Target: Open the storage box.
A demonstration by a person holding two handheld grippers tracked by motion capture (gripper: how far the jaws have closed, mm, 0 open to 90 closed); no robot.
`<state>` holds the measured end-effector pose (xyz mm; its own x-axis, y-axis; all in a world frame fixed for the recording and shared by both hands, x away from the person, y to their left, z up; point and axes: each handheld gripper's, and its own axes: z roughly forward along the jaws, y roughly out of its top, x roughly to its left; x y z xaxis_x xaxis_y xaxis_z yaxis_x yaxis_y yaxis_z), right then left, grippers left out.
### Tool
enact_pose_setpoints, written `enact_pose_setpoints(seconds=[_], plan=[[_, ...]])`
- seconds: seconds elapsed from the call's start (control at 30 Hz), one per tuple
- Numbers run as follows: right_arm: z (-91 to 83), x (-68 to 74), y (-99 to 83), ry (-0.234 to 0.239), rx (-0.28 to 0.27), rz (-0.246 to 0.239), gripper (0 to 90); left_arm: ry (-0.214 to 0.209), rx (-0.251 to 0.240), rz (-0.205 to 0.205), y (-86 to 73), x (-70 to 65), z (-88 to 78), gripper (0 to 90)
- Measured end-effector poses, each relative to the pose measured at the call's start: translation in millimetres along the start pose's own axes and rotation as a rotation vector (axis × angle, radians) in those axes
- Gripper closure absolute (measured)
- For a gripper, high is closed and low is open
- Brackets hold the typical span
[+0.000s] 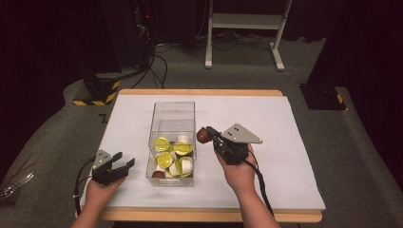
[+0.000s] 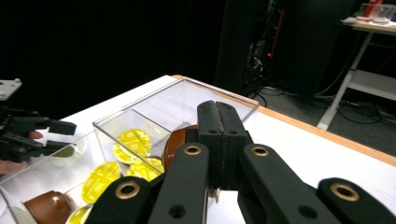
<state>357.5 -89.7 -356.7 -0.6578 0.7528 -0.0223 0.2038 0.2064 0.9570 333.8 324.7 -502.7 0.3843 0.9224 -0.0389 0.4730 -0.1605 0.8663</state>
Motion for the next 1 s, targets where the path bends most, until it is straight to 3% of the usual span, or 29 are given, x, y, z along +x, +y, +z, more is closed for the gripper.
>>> enact_pose_setpoints(seconds=[0.47,1.0], plan=[[-8.1,-29.1,-16.3,-0.072,0.024,0.04,90.0,-0.002,-0.002,0.0,0.0,0.3,-0.2,36.8],[-22.3,-74.6,-41.7,-0.219,0.065,0.083,90.0,0.001,0.0,0.005,0.0,0.1,-0.3,36.8]])
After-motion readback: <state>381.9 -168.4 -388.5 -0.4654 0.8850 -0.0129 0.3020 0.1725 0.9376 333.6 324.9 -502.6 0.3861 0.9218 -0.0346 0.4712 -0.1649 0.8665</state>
